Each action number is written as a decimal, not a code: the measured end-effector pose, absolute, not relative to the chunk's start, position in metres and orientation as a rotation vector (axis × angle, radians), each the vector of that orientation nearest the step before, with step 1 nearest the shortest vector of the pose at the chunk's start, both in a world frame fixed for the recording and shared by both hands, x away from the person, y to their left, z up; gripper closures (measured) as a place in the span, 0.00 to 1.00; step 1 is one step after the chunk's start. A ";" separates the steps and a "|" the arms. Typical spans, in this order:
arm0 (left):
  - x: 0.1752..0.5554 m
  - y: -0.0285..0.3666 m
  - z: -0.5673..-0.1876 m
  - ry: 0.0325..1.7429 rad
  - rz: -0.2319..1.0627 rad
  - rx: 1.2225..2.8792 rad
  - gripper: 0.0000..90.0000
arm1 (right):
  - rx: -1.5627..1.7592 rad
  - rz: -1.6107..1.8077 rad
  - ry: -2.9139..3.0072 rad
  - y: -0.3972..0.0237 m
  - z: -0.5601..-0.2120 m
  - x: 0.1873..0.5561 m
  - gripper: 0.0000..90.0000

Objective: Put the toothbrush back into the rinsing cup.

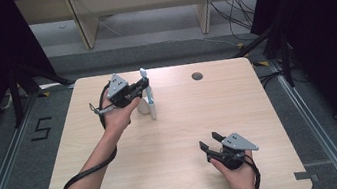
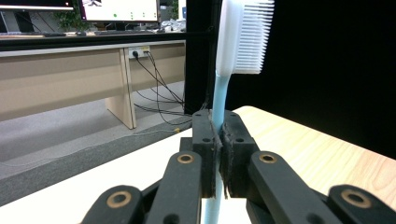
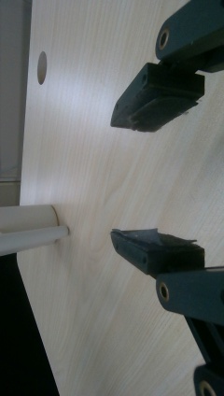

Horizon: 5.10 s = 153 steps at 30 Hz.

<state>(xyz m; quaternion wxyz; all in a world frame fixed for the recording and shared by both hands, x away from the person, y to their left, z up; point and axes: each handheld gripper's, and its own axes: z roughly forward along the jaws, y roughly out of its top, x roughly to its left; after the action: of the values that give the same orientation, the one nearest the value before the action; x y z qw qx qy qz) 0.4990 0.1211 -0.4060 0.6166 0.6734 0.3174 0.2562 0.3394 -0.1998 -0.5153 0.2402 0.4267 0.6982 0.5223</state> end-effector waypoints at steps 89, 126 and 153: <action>0.502 0.113 -0.463 0.841 0.505 1.652 0.70 | 1.152 1.428 1.908 -0.198 -0.516 0.339 0.44; 0.443 0.156 -0.457 0.871 0.518 1.766 0.35 | 1.138 1.399 1.911 -0.199 -0.514 0.340 0.44; 0.371 0.216 -0.498 0.911 0.545 1.730 0.35 | 1.138 1.405 1.905 -0.199 -0.513 0.339 0.44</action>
<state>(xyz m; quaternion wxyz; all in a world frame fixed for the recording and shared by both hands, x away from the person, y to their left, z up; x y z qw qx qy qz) 0.3705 0.2160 -0.4983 0.5279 0.7238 0.3812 0.2281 0.3394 -0.1986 -0.5132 0.2546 0.4191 0.7014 0.5173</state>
